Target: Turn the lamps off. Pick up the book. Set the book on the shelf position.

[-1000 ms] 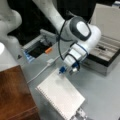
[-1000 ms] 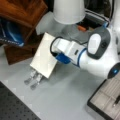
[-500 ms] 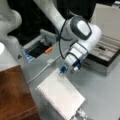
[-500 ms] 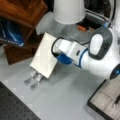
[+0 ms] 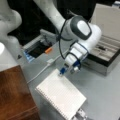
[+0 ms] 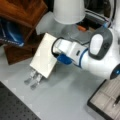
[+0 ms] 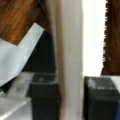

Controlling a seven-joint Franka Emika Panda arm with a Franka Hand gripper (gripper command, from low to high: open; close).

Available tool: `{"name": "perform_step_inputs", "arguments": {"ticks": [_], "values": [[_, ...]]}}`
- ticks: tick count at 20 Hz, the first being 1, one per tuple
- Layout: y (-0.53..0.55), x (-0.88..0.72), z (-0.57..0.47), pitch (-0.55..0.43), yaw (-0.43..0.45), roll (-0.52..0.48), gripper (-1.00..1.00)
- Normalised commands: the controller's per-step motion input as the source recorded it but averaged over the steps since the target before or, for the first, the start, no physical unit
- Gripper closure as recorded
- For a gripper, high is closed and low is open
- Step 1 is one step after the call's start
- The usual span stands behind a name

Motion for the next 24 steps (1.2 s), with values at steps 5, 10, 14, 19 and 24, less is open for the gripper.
{"name": "perform_step_inputs", "arguments": {"ticks": [5, 10, 14, 19, 24], "values": [[0.06, 0.21, -0.05, -0.003, -0.135, -0.287, 1.0], [0.03, 0.27, 0.22, 0.152, -0.122, -0.374, 1.0], [-0.03, 0.38, 0.36, 0.205, -0.088, -0.381, 1.0], [-0.01, 0.47, 0.36, 0.179, -0.142, -0.31, 1.0], [0.05, 0.53, 0.28, 0.155, -0.226, -0.238, 1.0]]}}
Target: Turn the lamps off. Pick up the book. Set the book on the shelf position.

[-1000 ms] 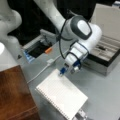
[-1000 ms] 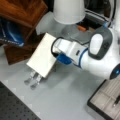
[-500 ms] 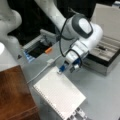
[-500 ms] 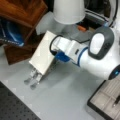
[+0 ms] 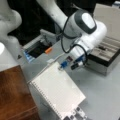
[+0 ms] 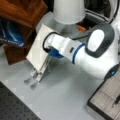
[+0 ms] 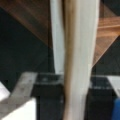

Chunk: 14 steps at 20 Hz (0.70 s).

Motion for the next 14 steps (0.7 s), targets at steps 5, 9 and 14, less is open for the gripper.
{"name": "perform_step_inputs", "arguments": {"ticks": [5, 9, 14], "values": [[0.12, 0.59, 0.21, 0.14, -0.276, -0.197, 1.0], [0.2, 0.65, 0.13, 0.132, -0.328, -0.179, 1.0], [0.22, 0.59, 0.02, 0.123, -0.351, -0.208, 1.0]]}}
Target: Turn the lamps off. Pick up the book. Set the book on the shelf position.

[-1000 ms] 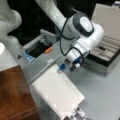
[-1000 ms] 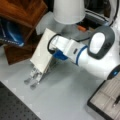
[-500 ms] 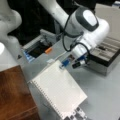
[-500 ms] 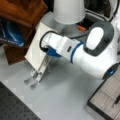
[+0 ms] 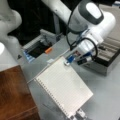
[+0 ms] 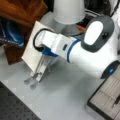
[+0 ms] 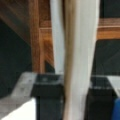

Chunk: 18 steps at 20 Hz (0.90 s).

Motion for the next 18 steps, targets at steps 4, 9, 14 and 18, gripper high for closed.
{"name": "perform_step_inputs", "arguments": {"ticks": [4, 9, 14, 18], "values": [[0.22, 0.49, 0.05, 0.2, -0.34, -0.313, 1.0], [0.3, 0.45, 0.21, 0.209, -0.27, -0.42, 1.0], [0.26, 0.42, 0.29, 0.165, -0.229, -0.361, 1.0], [0.15, 0.36, 0.28, 0.132, -0.211, -0.282, 1.0]]}}
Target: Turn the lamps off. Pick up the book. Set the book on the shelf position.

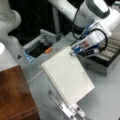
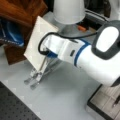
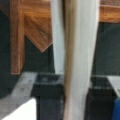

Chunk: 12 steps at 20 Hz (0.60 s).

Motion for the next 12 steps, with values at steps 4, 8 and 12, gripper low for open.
{"name": "perform_step_inputs", "arguments": {"ticks": [4, 8, 12], "values": [[0.08, 0.28, 0.25, 0.106, -0.185, -0.232, 1.0], [0.04, 0.22, 0.28, 0.1, -0.179, -0.201, 1.0], [0.05, 0.2, 0.29, 0.113, -0.301, -0.168, 1.0]]}}
